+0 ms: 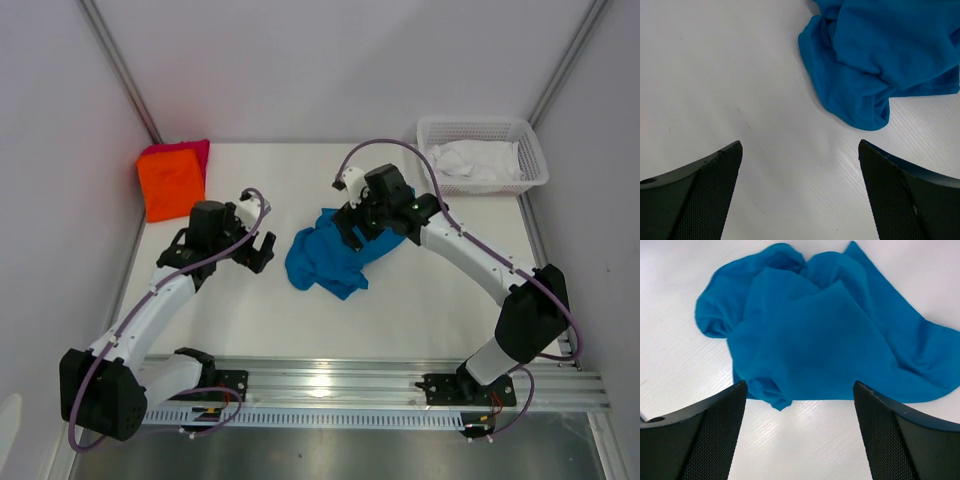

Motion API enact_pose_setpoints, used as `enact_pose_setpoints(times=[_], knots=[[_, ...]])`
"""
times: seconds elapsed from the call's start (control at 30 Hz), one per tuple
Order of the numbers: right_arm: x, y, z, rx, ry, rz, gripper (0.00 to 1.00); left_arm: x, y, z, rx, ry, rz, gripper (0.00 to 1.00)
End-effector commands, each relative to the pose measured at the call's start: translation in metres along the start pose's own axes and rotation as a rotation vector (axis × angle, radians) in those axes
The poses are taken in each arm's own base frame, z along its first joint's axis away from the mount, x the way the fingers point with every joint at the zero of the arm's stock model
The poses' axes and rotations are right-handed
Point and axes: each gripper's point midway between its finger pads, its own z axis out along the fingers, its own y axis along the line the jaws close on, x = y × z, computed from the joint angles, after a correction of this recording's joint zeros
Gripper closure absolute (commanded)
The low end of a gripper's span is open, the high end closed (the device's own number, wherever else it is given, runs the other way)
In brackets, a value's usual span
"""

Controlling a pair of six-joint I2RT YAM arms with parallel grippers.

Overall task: Fold and stack the t-shirts
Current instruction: Flatten the tshirt out

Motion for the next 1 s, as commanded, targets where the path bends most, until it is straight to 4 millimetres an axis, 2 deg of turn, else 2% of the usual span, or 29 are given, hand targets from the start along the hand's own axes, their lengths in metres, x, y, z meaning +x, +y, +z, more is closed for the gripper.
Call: enact_pose_setpoints(times=[0.0,0.1,0.13,0.17,0.2,0.23,0.27,0.3,0.33,0.4,0.43,0.47,0.5,0.57,0.67,0.7,0.77,0.8,0.83,0.9,0.97], knots=[[-0.01,0.029,-0.004,-0.052,-0.034,-0.092,0.12,0.0,-0.003,0.001,0.012,-0.01,0.003,0.01],[-0.002,0.061,0.0,-0.164,-0.014,-0.177,0.13,-0.001,0.0,0.001,-0.008,-0.01,0.006,0.01],[0.001,0.084,0.001,-0.24,-0.012,-0.229,0.13,-0.001,0.004,0.002,-0.026,-0.009,0.001,0.01],[0.005,0.096,0.002,-0.276,-0.003,-0.256,0.12,-0.004,0.01,0.002,-0.06,-0.017,0.002,0.01],[0.012,0.106,0.005,-0.304,0.021,-0.279,0.13,-0.002,0.028,0.002,-0.155,0.006,0.0,0.01],[0.015,0.125,0.006,-0.34,0.03,-0.324,0.13,-0.002,0.039,0.001,-0.216,0.017,-0.002,0.01],[0.018,0.13,0.009,-0.34,0.041,-0.365,0.13,-0.005,0.051,-0.001,-0.275,0.012,0.001,0.01],[0.021,0.137,0.011,-0.341,0.049,-0.393,0.13,-0.007,0.07,-0.008,-0.38,0.02,-0.001,0.01],[0.025,0.152,0.013,-0.356,0.057,-0.437,0.13,-0.011,0.081,-0.014,-0.423,0.009,-0.012,0.01],[0.031,0.162,0.019,-0.335,0.068,-0.493,0.13,-0.014,0.101,-0.03,-0.484,-0.01,-0.065,0.01],[0.037,0.169,0.024,-0.338,0.083,-0.516,0.13,-0.021,0.104,-0.037,-0.478,-0.048,-0.095,0.01],[0.043,0.185,0.024,-0.354,0.091,-0.559,0.12,-0.023,0.107,-0.043,-0.48,-0.062,-0.116,0.01],[0.047,0.186,0.03,-0.319,0.101,-0.598,0.12,-0.02,0.118,-0.052,-0.506,-0.074,-0.147,0.01],[0.061,0.201,0.041,-0.296,0.128,-0.68,0.12,-0.021,0.117,-0.06,-0.496,-0.11,-0.169,0.01],[0.075,0.186,0.063,-0.127,0.157,-0.809,0.13,-0.018,0.119,-0.066,-0.505,-0.125,-0.179,0.01],[0.066,0.178,0.068,-0.032,0.134,-0.863,0.13,-0.017,0.118,-0.066,-0.502,-0.126,-0.178,0.01],[0.074,0.164,0.077,0.048,0.156,-0.91,0.13,-0.021,0.117,-0.068,-0.496,-0.136,-0.178,0.01],[0.064,0.153,0.079,0.118,0.132,-0.935,0.13,-0.022,0.116,-0.069,-0.494,-0.138,-0.175,0.01],[0.066,0.146,0.081,0.14,0.132,-0.948,0.12,-0.024,0.116,-0.07,-0.492,-0.142,-0.176,0.01],[0.054,0.133,0.085,0.178,0.101,-0.931,0.12,-0.027,0.115,-0.07,-0.483,-0.151,-0.178,0.01],[0.043,0.131,0.09,0.173,0.072,-0.915,0.12,-0.03,0.114,-0.069,-0.468,-0.156,-0.179,0.01]])
